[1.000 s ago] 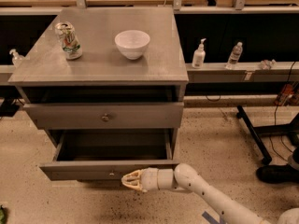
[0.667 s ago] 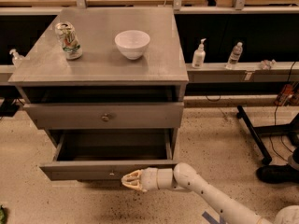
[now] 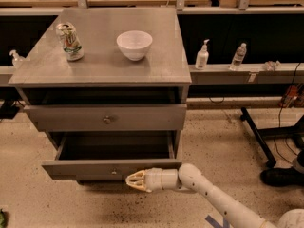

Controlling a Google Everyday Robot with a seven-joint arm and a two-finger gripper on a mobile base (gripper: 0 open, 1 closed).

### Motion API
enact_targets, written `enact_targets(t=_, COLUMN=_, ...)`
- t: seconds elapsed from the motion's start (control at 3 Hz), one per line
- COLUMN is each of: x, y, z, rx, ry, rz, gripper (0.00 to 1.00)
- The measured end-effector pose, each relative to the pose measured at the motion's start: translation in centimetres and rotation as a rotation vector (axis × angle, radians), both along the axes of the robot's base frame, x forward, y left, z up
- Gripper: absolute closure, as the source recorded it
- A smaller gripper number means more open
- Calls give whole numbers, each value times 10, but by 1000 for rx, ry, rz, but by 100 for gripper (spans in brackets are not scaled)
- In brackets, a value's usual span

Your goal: Close middle drawer

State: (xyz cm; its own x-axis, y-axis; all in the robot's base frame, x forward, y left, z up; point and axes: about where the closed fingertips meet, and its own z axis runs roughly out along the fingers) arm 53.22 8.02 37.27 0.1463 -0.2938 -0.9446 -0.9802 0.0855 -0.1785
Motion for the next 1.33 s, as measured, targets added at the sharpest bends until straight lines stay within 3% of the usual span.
enact_targets(t=1.0, x=61, y=-15, z=-4, rx=-24, ry=-12, rz=-30, gripper=100)
enact_targets(t=1.33, x=94, y=-17, z=-5, rx=-33, ry=-19, rz=-41, gripper=100)
